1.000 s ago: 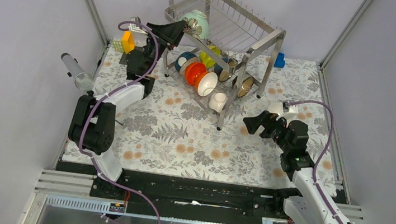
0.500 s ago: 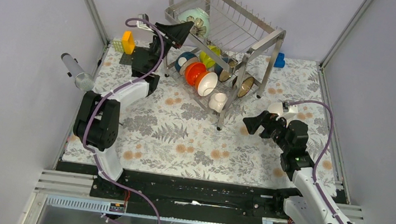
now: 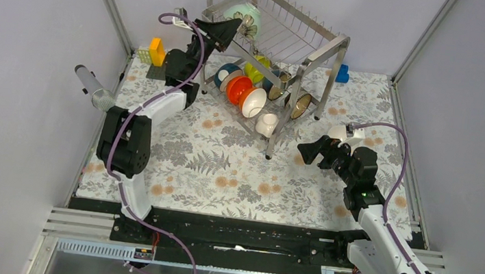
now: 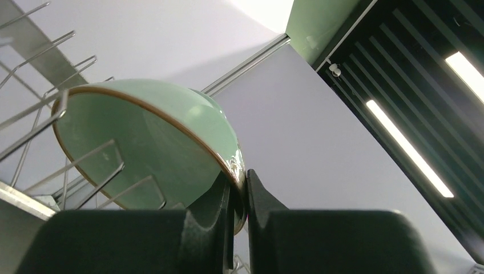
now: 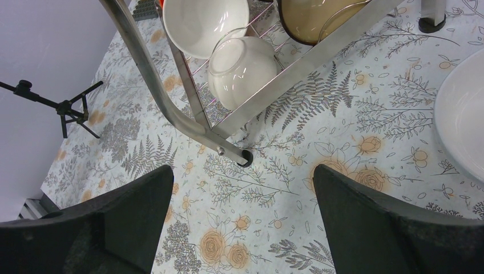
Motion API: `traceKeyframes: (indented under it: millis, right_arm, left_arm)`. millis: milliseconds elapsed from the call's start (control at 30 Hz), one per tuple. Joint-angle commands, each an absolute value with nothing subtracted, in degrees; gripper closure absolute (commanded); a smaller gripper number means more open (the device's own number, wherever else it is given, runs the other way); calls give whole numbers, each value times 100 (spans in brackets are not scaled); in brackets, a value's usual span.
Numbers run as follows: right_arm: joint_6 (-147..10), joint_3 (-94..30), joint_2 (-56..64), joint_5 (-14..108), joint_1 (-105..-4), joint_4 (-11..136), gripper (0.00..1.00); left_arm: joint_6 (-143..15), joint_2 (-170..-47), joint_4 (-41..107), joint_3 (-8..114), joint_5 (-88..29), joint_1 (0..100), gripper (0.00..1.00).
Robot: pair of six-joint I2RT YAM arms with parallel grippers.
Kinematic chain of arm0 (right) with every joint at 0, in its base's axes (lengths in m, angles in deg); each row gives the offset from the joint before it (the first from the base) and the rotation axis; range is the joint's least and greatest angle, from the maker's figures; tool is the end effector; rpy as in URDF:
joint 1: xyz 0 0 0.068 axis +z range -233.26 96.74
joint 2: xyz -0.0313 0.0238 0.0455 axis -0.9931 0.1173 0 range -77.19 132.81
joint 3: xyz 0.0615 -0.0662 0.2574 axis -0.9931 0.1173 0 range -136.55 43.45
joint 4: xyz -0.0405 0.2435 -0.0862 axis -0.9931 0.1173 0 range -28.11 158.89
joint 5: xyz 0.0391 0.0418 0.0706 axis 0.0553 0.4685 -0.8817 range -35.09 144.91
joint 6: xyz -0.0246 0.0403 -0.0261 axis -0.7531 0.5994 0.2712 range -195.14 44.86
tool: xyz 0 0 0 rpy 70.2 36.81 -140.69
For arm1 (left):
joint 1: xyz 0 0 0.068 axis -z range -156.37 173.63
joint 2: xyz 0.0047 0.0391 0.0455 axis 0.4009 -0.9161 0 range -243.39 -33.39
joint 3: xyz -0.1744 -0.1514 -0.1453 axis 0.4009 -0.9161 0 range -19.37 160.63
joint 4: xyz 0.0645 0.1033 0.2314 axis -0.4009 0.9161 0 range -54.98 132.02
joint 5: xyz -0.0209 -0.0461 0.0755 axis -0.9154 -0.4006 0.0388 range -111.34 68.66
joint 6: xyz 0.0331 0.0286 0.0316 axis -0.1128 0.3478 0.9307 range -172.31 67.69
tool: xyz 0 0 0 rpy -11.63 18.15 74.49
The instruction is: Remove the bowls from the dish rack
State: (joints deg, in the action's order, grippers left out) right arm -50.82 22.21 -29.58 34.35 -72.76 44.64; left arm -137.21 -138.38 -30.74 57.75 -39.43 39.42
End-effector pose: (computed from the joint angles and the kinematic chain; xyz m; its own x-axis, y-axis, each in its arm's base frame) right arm 0.1886 0.0476 0.2363 -0.3528 0.3268 -0.8768 -0.4019 0.7932 0.4574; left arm 0.3993 -0.1243 0.3733 -0.4401 -0.8595 -0.2601 0.6326 -0.0912 -0.7691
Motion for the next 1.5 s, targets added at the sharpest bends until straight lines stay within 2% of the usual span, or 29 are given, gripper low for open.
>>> traceKeyframes:
  millis: [0, 133, 300, 633, 800, 900, 1067, 1267, 1467]
  right_arm:
    - [-5050, 2201, -3023, 3351, -7247, 4200, 0]
    - [-5043, 2193, -3001, 3362, -7244, 4202, 0]
    - [-5043, 2191, -2984, 3359, -7252, 4206, 0]
    - [-5035, 2218, -3094, 3431, -7247, 4270, 0]
    - [-5035, 2235, -3146, 3609, -7245, 4368, 0]
    - [-5048, 2250, -3194, 3663, -7245, 4399, 0]
    - [-5018, 2320, -3274, 3719, -7246, 4405, 0]
    - [-5000, 2385, -3356, 3850, -7250, 4484, 0]
    - [-4976, 2423, -3464, 3988, -7245, 4528, 0]
  left_arm:
    - [-13616, -13776, -3532, 6631, -3979, 3928, 100]
    - [-13411, -13638, -3267, 7075, -4094, 3935, 100]
    - [-13044, -13162, -3023, 7012, -4222, 3976, 100]
    - [-11710, -10929, -2183, 5502, -4390, 4088, 100]
    - [-10806, -9568, -748, 4683, -4042, 4172, 100]
    - [-10800, -8848, 727, 4238, -3591, 4200, 100]
    - [-10589, -7910, 2309, 3584, -3439, 4200, 100]
    - [-10215, -7619, 3545, 3278, -3662, 4209, 100]
    - [-9978, -8075, 4491, 2791, -3450, 4368, 100]
